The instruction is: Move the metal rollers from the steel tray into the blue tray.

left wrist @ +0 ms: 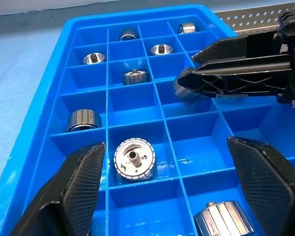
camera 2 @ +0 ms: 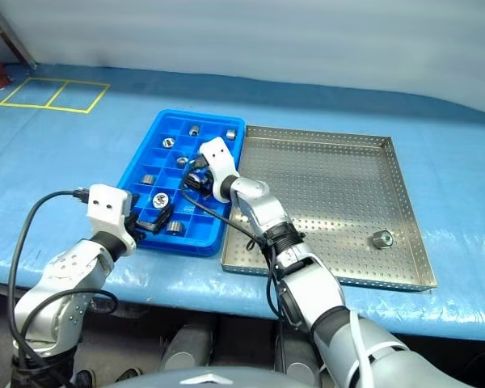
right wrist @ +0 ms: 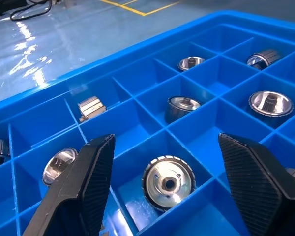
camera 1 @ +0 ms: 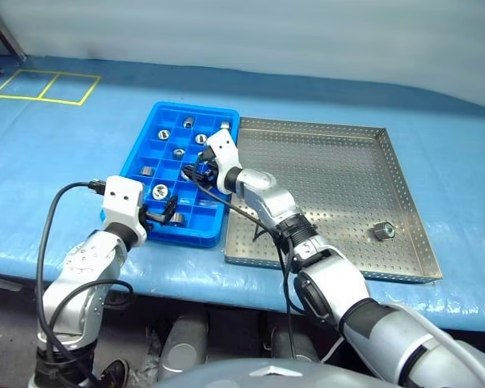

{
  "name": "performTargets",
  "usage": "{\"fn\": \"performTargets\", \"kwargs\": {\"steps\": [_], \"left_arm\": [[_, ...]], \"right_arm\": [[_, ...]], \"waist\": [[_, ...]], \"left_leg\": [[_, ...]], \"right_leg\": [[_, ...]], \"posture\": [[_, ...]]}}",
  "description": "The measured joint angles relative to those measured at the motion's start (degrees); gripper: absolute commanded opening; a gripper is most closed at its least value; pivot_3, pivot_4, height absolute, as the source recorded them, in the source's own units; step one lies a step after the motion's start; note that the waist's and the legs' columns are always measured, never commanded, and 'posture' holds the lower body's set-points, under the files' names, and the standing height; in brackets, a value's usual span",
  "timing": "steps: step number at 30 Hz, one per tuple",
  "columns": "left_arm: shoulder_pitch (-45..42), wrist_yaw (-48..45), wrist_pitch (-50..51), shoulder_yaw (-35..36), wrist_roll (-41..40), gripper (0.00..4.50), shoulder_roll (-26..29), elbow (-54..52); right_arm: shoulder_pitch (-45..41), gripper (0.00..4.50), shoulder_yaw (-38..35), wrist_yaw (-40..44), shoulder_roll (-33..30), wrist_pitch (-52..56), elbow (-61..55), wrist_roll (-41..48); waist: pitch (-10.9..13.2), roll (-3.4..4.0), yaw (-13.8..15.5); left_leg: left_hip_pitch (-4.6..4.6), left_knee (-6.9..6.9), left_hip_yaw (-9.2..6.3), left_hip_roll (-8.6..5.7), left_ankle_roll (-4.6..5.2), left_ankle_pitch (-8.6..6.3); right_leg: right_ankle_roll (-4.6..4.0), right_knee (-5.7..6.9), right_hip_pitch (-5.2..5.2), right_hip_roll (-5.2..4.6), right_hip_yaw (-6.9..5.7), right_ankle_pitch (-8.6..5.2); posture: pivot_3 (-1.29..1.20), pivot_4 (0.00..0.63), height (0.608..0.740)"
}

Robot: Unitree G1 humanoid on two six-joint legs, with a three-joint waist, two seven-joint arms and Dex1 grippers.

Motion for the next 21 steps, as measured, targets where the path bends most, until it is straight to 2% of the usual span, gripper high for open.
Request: {"fn": "performTargets", "kwargs": {"steps": [5, 11, 15, 21], "left_arm": [[-2.7, -0.6, 0.0, -2.6, -0.1, 4.36, -0.9, 0.4], [-6.4, -3.6, -0.6, -8.3, -0.4, 4.36, -2.4, 2.9], [-9.8, -5.7, -1.7, -12.8, -0.3, 4.36, -3.6, 6.2], [-13.9, -8.6, -4.3, -17.0, 0.3, 4.36, -4.4, 11.1]], "right_arm": [[7.2, 3.34, 0.0, -1.9, -2.4, 3.2, -16.4, -0.1], [20.8, 3.34, -0.2, -6.0, -12.8, 14.6, -38.4, -3.7], [28.2, 3.34, -2.6, -10.0, -16.6, 21.2, -46.6, -5.6], [34.0, 3.34, -9.4, -19.9, -18.1, 25.2, -50.2, -9.7]], "waist": [[0.0, 0.00, 0.3], [0.0, -0.01, 0.4], [0.0, 0.01, -1.0], [0.0, 0.02, -3.9]], "left_leg": [[-0.03, 0.03, -0.02, -0.02, 0.00, 0.00], [-0.04, 0.11, 0.02, -0.08, 0.00, 0.00], [-0.05, 0.11, 0.04, -0.05, 0.00, 0.00], [-0.05, 0.17, 0.09, -0.06, 0.01, 0.00]], "right_leg": [[0.00, -0.02, 0.03, -0.02, 0.00, -0.01], [0.03, -0.05, 0.04, -0.10, 0.01, 0.00], [0.02, 0.01, 0.00, -0.07, 0.03, 0.00], [0.06, -0.01, 0.02, -0.08, 0.10, 0.02]], "posture": [[0.28, 0.150, 0.740], [0.20, 0.150, 0.740], [0.13, 0.150, 0.740], [0.07, 0.150, 0.740]]}}
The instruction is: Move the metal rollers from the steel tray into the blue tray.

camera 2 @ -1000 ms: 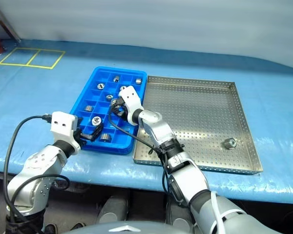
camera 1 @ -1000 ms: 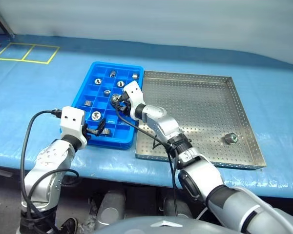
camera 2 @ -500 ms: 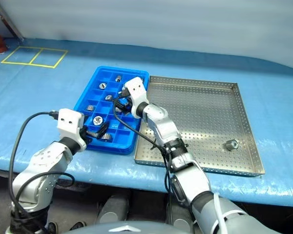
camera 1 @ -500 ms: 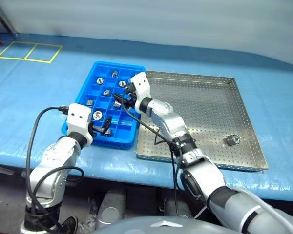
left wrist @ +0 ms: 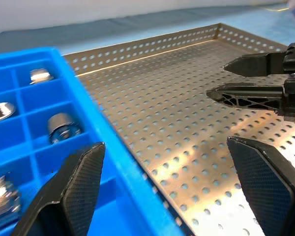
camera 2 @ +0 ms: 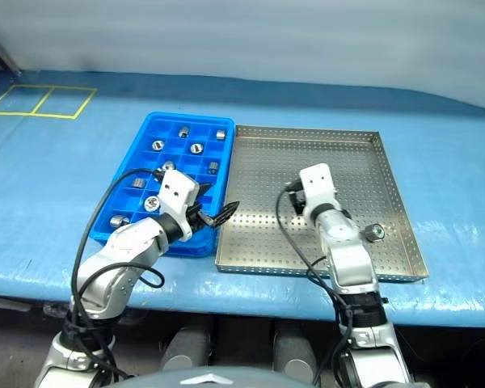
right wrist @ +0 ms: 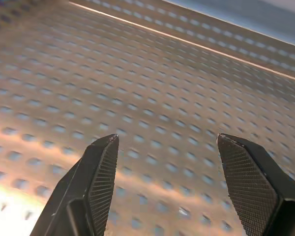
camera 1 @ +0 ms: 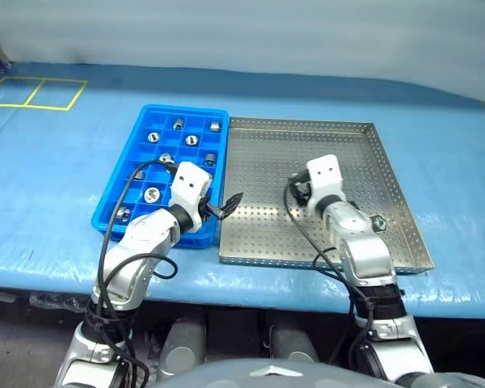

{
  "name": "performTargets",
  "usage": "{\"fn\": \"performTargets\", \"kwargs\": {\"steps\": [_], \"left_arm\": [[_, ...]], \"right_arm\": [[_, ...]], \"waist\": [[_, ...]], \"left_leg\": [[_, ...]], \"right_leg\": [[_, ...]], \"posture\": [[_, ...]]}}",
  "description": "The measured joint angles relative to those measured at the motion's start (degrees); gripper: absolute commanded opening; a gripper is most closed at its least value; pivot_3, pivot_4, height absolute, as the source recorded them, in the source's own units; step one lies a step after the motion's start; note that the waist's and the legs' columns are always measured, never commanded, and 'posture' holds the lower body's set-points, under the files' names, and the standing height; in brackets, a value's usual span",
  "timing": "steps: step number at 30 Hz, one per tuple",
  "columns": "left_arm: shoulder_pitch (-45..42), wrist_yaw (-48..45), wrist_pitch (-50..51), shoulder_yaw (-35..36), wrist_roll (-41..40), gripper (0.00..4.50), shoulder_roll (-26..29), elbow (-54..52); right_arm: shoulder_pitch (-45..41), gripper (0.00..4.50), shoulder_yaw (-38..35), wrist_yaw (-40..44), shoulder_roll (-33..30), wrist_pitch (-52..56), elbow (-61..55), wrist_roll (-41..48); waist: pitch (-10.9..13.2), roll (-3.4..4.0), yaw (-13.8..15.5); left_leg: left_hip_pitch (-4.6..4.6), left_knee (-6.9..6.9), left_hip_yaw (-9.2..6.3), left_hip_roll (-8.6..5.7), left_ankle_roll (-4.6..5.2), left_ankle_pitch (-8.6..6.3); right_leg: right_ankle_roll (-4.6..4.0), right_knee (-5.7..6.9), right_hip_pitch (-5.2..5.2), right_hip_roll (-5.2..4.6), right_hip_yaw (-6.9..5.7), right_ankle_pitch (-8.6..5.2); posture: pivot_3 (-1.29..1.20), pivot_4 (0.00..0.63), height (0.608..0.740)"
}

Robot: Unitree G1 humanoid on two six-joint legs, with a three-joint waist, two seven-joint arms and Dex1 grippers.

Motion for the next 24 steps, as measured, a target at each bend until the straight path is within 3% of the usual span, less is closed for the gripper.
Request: {"fn": "performTargets", "kwargs": {"steps": [6, 21, 24], "left_arm": [[-0.7, -1.7, -0.9, -1.5, 0.0, 4.36, 0.1, 1.2], [-1.0, -2.9, -1.6, -2.5, 0.6, 4.36, 0.5, 1.2], [-1.0, -2.5, -1.6, -2.5, 0.8, 4.36, 0.5, 1.2]], "right_arm": [[1.1, 3.34, -2.2, -5.7, 0.7, 0.6, -2.1, -2.2], [5.5, 3.34, -10.1, -13.0, 4.5, 6.9, -4.4, -2.8], [5.8, 2.72, -11.4, -13.2, 5.9, 7.4, -4.3, -1.6]], "waist": [[0.0, 0.00, -1.9], [0.0, 0.01, -2.0], [0.0, 0.01, -2.0]], "left_leg": [[0.01, 0.02, 0.00, 0.00, 0.01, 0.00], [0.00, 0.12, 0.00, -0.01, 0.02, 0.00], [0.00, 0.11, -0.01, -0.01, 0.02, 0.00]], "right_leg": [[0.02, 0.03, 0.01, 0.00, 0.01, 0.01], [0.05, 0.04, 0.04, 0.00, 0.03, 0.02], [0.05, 0.03, 0.04, 0.01, 0.03, 0.02]], "posture": [[0.05, 0.150, 0.740], [0.07, 0.150, 0.740], [0.07, 0.150, 0.740]]}}
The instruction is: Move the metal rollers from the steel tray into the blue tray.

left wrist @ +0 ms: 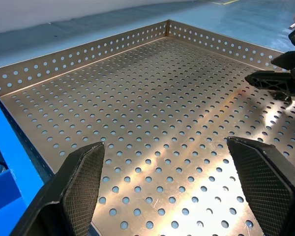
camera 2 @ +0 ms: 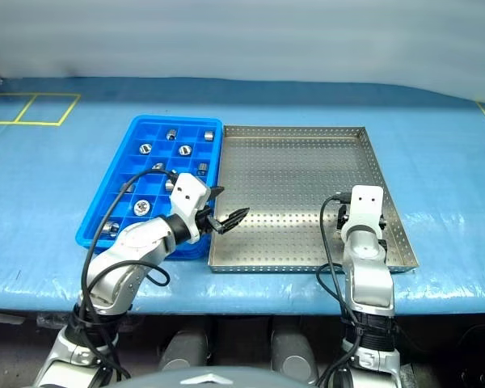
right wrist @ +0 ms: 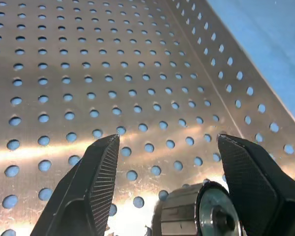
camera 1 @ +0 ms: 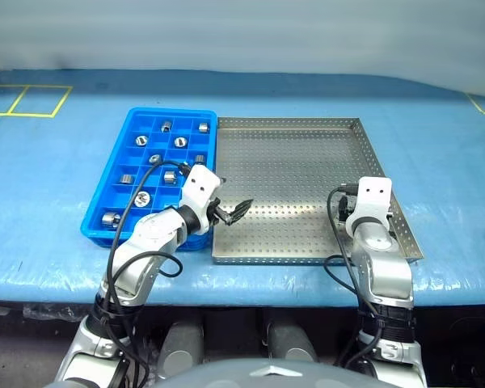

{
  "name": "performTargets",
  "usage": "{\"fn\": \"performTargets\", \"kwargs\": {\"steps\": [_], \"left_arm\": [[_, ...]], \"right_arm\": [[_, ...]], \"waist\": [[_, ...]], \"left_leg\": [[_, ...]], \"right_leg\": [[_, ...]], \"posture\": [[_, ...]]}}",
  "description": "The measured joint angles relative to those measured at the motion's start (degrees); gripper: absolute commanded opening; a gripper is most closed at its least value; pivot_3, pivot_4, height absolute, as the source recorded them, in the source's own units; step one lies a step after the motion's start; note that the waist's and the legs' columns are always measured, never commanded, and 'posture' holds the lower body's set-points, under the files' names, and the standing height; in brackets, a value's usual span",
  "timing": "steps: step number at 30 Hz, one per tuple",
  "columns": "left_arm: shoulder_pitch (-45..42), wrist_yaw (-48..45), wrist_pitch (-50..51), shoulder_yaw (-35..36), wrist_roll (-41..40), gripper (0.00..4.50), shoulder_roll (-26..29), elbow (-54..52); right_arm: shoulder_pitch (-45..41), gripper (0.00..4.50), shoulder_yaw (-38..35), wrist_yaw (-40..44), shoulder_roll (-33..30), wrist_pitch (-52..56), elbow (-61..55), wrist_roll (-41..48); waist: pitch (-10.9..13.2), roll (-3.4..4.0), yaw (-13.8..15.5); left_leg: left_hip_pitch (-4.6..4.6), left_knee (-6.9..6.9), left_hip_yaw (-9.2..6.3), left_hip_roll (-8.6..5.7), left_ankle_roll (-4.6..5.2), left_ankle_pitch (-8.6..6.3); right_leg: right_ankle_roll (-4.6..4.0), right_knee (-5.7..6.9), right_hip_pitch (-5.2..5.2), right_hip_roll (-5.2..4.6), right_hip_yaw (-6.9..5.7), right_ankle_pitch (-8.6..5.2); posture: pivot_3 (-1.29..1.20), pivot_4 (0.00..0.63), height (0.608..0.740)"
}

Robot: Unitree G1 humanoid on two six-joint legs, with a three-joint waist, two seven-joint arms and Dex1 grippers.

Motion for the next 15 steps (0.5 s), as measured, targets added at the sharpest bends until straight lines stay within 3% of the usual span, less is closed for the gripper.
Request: {"fn": "performTargets", "kwargs": {"steps": [6, 15], "left_arm": [[0.1, 0.0, 0.0, 0.0, 0.9, 4.36, 0.0, 0.0], [0.1, 0.0, 0.0, 0.0, 1.0, 4.36, -0.1, 0.0]], "right_arm": [[0.0, 0.80, -0.3, -0.7, 0.4, 0.0, -0.9, 0.1], [0.1, 0.80, 1.0, -0.6, 1.3, 0.2, -1.1, 0.7]], "waist": [[0.0, 0.01, -0.1], [0.0, 0.01, 0.0]], "left_leg": [[0.03, 0.01, 0.00, 0.01, 0.00, 0.00], [0.01, 0.01, -0.01, 0.00, 0.00, 0.00]], "right_leg": [[0.00, 0.01, 0.03, 0.01, 0.00, 0.00], [0.00, 0.00, 0.02, 0.00, 0.00, 0.00]], "posture": [[0.07, 0.150, 0.740], [0.07, 0.150, 0.740]]}}
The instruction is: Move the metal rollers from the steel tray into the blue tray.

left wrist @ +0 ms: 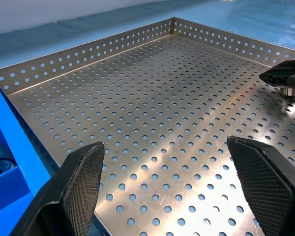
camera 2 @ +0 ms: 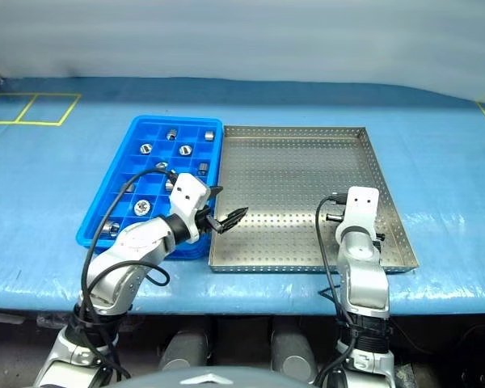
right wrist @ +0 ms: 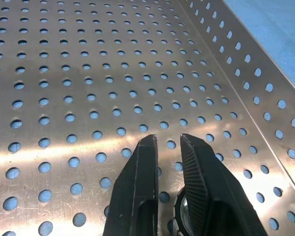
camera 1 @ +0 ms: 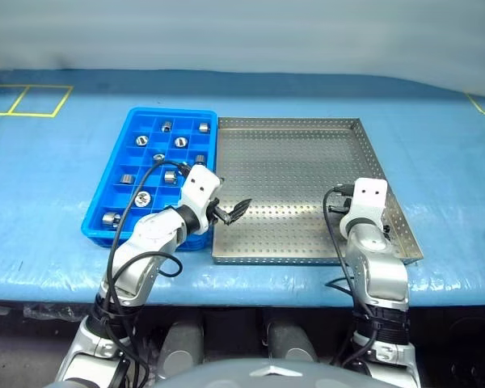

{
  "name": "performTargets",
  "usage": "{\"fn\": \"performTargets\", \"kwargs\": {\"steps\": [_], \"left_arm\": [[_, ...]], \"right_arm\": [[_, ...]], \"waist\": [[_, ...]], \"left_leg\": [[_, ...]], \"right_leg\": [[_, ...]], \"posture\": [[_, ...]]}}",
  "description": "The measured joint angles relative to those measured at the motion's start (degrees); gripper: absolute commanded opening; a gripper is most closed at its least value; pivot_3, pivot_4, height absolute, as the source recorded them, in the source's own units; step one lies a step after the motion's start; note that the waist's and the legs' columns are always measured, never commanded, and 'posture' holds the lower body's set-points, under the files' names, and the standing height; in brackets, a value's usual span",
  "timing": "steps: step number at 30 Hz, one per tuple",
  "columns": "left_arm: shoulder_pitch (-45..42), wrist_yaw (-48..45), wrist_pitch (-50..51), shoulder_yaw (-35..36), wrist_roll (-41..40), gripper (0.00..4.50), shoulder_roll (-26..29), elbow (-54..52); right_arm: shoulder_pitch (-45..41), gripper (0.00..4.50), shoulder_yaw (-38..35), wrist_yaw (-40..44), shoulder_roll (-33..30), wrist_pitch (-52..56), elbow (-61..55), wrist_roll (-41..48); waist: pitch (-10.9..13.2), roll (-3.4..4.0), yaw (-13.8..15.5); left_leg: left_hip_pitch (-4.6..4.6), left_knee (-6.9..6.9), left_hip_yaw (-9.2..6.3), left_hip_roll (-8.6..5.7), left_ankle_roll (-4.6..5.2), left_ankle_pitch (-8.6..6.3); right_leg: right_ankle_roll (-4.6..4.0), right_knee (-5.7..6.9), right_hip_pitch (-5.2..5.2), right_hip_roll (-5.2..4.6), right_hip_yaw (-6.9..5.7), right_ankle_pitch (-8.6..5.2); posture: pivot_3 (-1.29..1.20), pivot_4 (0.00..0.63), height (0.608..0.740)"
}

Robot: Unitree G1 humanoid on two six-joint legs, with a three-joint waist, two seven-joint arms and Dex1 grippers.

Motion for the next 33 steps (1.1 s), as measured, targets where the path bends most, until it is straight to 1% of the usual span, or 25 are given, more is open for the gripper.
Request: {"fn": "performTargets", "kwargs": {"steps": [5, 8, 10, 19, 23, 31, 33], "left_arm": [[0.0, 0.0, 0.0, 0.0, 0.0, 4.36, -0.1, 0.0], [0.0, 0.0, 0.0, 0.0, 0.0, 4.36, -0.1, 0.1], [0.0, 0.0, 0.0, 0.0, 0.0, 4.36, -0.2, 0.4], [0.0, -0.1, 0.0, 0.0, 0.0, 4.36, -0.3, 1.3], [0.0, -0.2, 0.0, 0.0, 0.0, 4.36, -0.2, 1.3], [0.0, -0.6, 0.0, 0.0, 0.2, 4.36, -0.2, 1.4], [-0.1, -0.6, 0.0, 0.0, 0.4, 4.36, -0.2, 1.4]], "right_arm": [[0.2, 0.80, -0.2, 0.1, -0.2, -0.2, -0.9, 0.3], [0.3, 1.41, 0.0, 0.0, -1.0, -0.3, -2.3, -0.1], [0.3, 2.01, 0.0, -0.4, -1.1, -0.3, -2.8, -0.5], [1.9, 2.01, -1.2, -1.8, -0.3, 2.6, -6.0, -1.3], [3.9, 2.01, -3.4, -2.6, 1.9, 4.8, -7.2, -0.7], [5.0, 2.01, -4.1, -2.5, 4.8, 6.0, -8.9, 0.5], [5.0, 1.63, -4.4, -2.5, 5.3, 5.8, -8.9, 0.8]], "waist": [[0.0, 0.00, 0.0], [0.0, 0.01, -0.1], [0.0, 0.01, -0.1], [0.0, 0.01, -0.1], [0.0, 0.02, -0.1], [0.0, 0.02, -0.6], [0.0, 0.01, -0.6]], "left_leg": [[0.00, 0.00, 0.00, 0.00, 0.00, 0.00], [0.00, 0.00, 0.00, 0.00, 0.00, 0.00], [0.01, 0.00, 0.00, 0.00, 0.00, 0.00], [-0.01, 0.00, 0.00, 0.00, 0.00, 0.00], [0.00, 0.02, 0.00, 0.00, 0.00, 0.00], [0.01, 0.04, 0.00, 0.01, 0.00, 0.00], [0.01, 0.04, 0.00, 0.01, 0.00, -0.01]], "right_leg": [[0.00, 0.00, 0.00, 0.00, 0.00, 0.00], [0.00, 0.00, -0.01, 0.00, 0.00, 0.00], [0.00, 0.00, 0.00, 0.00, 0.00, 0.00], [0.00, 0.00, -0.01, 0.00, 0.00, 0.00], [0.00, 0.00, 0.00, 0.00, 0.00, 0.00], [0.00, 0.01, 0.01, 0.00, -0.01, 0.00], [0.00, 0.01, 0.01, 0.00, -0.01, 0.00]], "posture": [[0.06, 0.150, 0.740], [0.05, 0.150, 0.740], [0.05, 0.150, 0.740], [0.04, 0.150, 0.740], [0.04, 0.150, 0.740], [0.04, 0.150, 0.740], [0.04, 0.150, 0.740]]}}
